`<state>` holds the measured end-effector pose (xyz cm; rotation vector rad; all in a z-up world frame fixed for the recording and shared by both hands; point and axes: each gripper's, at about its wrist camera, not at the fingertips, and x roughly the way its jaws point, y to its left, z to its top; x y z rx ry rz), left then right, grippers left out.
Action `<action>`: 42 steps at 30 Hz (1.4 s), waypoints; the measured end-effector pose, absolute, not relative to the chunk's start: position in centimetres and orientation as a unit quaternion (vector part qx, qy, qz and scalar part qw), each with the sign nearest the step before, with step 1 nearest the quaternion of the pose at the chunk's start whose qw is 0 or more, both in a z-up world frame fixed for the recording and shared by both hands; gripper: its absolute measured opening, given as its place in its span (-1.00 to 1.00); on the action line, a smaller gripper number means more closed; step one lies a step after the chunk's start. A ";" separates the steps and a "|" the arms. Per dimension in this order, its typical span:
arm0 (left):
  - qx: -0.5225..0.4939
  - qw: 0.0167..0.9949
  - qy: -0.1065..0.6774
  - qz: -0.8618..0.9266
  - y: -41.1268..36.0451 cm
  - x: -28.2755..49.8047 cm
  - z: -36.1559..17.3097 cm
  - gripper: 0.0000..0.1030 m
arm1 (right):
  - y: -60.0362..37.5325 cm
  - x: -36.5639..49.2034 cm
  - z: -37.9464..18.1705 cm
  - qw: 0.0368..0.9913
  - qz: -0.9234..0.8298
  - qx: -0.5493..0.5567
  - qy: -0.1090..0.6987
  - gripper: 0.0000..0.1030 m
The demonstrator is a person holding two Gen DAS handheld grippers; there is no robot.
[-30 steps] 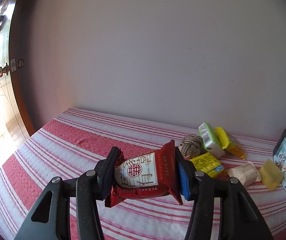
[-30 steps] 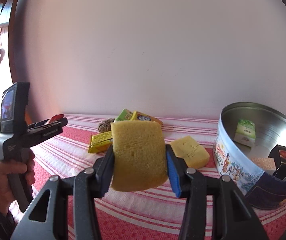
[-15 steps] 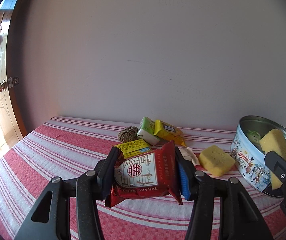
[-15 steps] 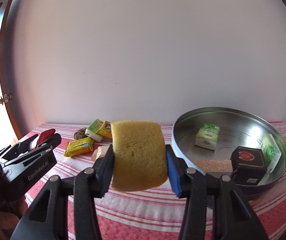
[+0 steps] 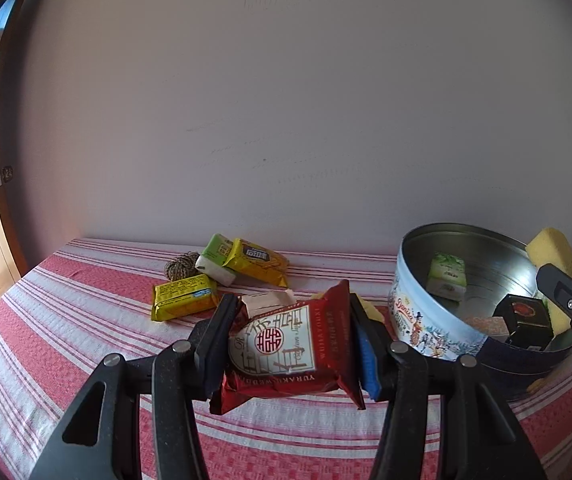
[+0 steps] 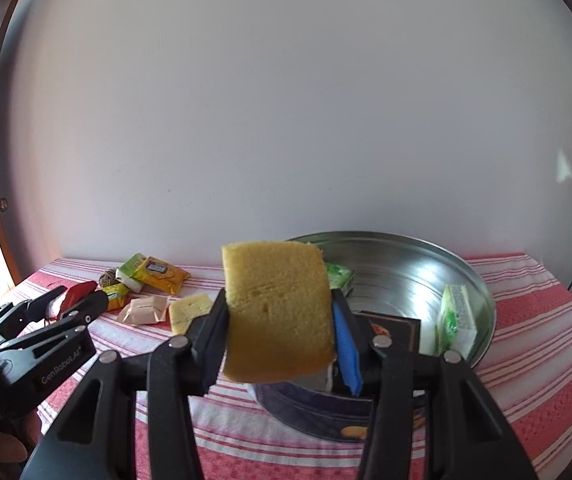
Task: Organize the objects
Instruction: 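Carry the red cake and yellow sponge over the tin and release both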
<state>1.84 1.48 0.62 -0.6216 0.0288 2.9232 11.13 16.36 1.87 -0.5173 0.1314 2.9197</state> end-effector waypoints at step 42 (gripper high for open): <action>-0.277 0.181 0.071 0.941 17.1 -2.0 0.4 0.07 | 32.2 7.5 -0.4 0.182 0.952 -0.228 0.093 -0.07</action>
